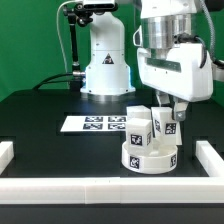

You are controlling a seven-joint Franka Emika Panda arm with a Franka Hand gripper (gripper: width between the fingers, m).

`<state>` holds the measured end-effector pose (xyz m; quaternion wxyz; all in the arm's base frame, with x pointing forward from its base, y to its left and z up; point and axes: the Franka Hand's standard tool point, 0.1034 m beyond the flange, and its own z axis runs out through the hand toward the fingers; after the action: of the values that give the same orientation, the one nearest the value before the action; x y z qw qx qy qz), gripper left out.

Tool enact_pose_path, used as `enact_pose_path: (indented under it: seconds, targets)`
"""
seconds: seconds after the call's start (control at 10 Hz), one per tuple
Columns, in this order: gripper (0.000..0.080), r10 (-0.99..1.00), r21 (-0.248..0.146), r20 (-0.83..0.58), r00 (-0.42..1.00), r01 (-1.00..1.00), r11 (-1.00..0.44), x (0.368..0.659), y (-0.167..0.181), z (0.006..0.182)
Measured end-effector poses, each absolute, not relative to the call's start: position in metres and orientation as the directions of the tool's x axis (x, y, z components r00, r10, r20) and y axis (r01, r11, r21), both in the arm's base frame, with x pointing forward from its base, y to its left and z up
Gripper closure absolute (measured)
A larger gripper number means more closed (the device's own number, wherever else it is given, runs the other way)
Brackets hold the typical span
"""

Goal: Assemble stool

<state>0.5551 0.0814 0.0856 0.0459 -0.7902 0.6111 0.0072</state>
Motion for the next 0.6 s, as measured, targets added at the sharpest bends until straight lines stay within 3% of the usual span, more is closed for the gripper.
enact_pose_path:
  seconds: [0.2, 0.6]
  targets:
    - [0.0183, -0.952, -0.065, -0.067, 0.298, -0.954, -0.294, 0.557, 0.082, 0.088]
    - [0.0151, -0.936, -0.077, -0.077, 0.343, -0.938, -0.338, 0.560, 0.084, 0.103]
